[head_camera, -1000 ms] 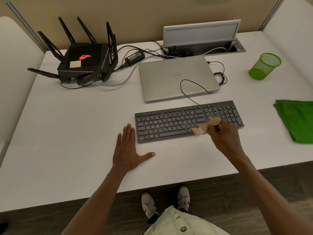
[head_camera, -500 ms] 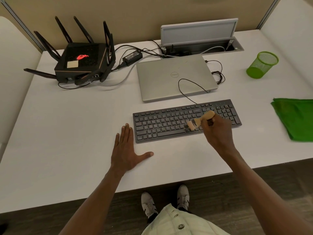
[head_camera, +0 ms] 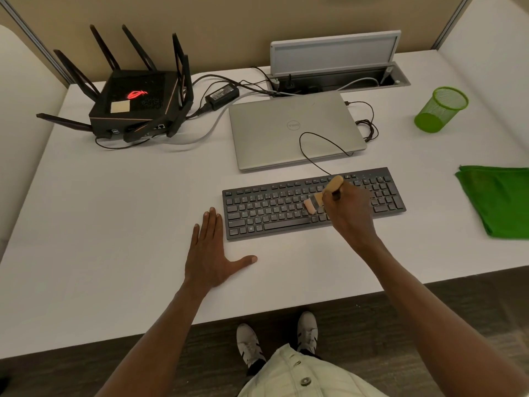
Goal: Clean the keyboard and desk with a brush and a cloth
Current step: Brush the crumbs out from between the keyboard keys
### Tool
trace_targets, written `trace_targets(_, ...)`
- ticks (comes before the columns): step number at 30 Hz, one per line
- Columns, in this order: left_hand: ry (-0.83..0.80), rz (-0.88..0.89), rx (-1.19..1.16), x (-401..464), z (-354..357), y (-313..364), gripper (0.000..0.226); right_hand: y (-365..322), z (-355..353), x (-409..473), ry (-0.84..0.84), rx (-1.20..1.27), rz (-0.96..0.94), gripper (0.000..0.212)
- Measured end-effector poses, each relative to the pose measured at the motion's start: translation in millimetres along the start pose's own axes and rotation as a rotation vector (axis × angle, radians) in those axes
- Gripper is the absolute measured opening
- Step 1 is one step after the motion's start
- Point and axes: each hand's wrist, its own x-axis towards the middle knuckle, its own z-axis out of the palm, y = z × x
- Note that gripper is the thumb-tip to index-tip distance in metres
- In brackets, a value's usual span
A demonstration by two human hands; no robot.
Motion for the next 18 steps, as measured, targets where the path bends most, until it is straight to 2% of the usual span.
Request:
trace_targets(4, 0.008, 0.003, -0.011, -0.7, 0.1, 0.8, 0.143, -1.2, 0.4, 1.3, -0.026, -0.075, -0.043, 0.045)
trace_targets(8, 0.01, 0.006, -0.013, -0.5, 0.7, -0.3, 0.143, -4.4, -4.0, 3.0, -0.044, -0.032, -0.023, 0.039)
trace_targets(11, 0.013, 0.003, -0.016, -0.7, 0.5, -0.1, 0.143, -9.8, 0.9, -0.6, -0.049, -0.008, -0.063, 0.045)
trace_targets(14, 0.006, 0.0, -0.004, -0.5, 0.2, 0.3, 0.143, -2.8, 0.9, -5.9, -0.087, -0.03, -0.04, 0.038)
trace_targets(18, 0.01, 0.002, -0.012, -0.3, 0.4, -0.2, 0.143, -0.3, -7.1, -9.4, -0.07, -0.034, -0.015, 0.044)
